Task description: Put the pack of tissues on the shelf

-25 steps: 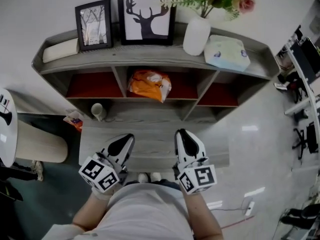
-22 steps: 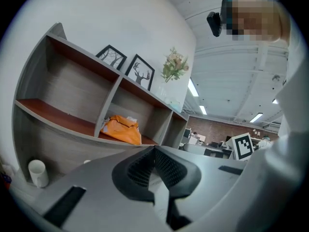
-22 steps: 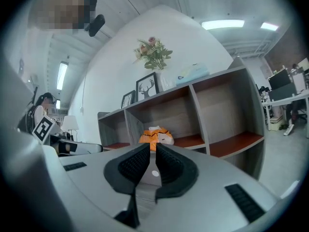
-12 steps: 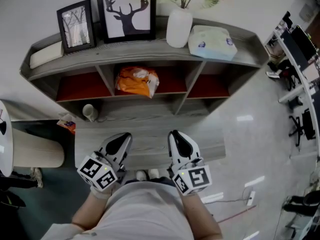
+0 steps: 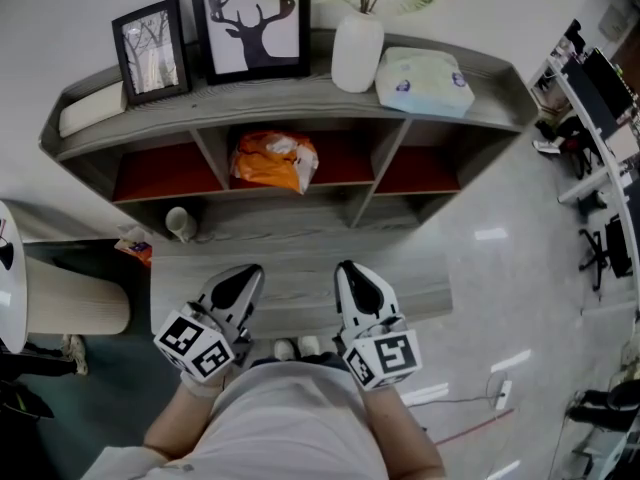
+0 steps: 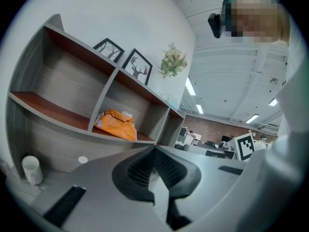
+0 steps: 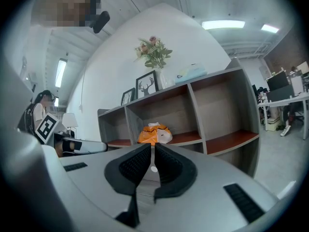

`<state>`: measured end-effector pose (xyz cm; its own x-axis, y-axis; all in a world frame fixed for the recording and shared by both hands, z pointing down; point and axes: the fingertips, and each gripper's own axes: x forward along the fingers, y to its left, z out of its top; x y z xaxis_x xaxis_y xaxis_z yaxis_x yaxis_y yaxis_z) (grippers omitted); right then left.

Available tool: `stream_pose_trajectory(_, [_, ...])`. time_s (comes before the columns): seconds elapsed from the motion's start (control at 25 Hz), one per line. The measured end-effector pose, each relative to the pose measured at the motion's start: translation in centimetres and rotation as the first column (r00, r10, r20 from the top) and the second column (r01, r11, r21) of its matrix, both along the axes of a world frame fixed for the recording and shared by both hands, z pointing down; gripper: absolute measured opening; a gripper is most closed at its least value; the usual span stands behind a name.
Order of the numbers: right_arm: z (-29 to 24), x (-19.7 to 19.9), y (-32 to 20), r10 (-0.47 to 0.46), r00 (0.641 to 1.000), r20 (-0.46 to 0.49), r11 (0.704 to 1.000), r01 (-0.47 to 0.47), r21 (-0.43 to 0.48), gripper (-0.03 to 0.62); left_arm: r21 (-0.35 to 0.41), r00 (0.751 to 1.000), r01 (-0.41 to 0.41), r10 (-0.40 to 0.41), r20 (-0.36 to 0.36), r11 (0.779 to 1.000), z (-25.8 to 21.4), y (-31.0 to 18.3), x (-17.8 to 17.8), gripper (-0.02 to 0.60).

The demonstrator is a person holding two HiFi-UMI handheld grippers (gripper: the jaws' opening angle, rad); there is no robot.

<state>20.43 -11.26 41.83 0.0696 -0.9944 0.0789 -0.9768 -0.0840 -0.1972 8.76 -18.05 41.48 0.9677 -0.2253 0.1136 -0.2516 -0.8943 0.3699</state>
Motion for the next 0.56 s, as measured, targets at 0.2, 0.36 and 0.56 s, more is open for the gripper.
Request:
stream_pose_trajectory(0.2, [0.24, -0.18, -0.04, -0.007, 1.000, 0.003, 1.000, 0.007, -0.007, 0.038, 0.003, 1.000, 0.006, -0.006, 0.001, 1.000, 0.01, -0.21, -0.18, 0.017])
stream_pose_trajectory(0.36, [0.35, -0.25, -0.08, -0.013, 1.000, 0.002, 1.000, 0.013, -0.010, 0.038, 0.003, 1.000, 0.010, -0.010, 0.006, 1.000, 0.15, -0.20, -0.32, 0.017])
stream_pose_trajectory(0.56, [0.37, -0.45, -0.11, -0.021, 1.000, 0.004, 1.000, 0.021, -0.012, 0.038, 0.004, 1.000, 0.011, -0.011, 0.009, 1.000, 0.18, -0.06, -0.35, 0.017])
